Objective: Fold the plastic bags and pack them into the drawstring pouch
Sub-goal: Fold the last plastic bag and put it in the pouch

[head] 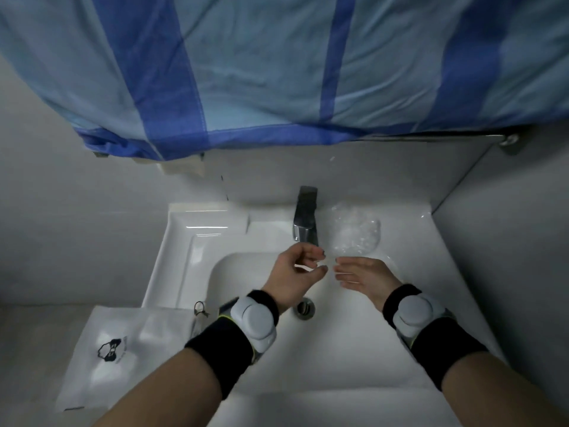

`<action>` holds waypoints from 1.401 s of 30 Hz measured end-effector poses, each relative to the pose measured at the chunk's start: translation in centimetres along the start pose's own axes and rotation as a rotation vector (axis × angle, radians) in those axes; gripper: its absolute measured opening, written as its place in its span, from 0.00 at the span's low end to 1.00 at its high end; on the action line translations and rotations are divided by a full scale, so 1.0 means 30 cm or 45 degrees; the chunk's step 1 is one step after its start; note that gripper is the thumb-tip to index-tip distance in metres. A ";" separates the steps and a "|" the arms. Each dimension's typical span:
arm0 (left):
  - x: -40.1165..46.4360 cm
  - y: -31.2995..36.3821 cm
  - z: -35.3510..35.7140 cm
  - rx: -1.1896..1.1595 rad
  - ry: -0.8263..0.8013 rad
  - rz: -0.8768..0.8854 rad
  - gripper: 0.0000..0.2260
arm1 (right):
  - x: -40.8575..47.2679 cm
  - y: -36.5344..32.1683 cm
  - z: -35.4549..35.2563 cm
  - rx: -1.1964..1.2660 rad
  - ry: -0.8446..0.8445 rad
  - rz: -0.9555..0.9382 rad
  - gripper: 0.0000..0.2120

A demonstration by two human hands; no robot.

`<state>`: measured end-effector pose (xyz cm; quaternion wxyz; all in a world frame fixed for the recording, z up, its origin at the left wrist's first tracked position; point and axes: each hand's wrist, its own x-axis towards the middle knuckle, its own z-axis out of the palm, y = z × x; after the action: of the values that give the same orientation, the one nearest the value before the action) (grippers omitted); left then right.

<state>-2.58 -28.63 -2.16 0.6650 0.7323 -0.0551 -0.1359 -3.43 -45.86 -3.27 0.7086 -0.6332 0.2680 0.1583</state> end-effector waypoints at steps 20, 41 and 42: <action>0.312 -0.201 0.395 0.063 -0.203 -0.083 0.09 | 0.320 -0.007 -0.234 -0.106 0.238 -0.144 0.19; 0.228 -0.162 0.351 0.012 -0.071 -0.125 0.11 | 0.141 -0.079 -0.241 -0.036 0.364 -0.148 0.10; 0.220 -0.135 0.348 -0.013 -0.076 -0.109 0.11 | 0.114 -0.094 -0.236 -0.047 0.371 -0.167 0.10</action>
<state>0.49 -39.93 -7.82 0.6604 0.7262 -0.0429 -0.1864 -0.35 -53.62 -3.35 0.6591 -0.6787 0.3230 0.0230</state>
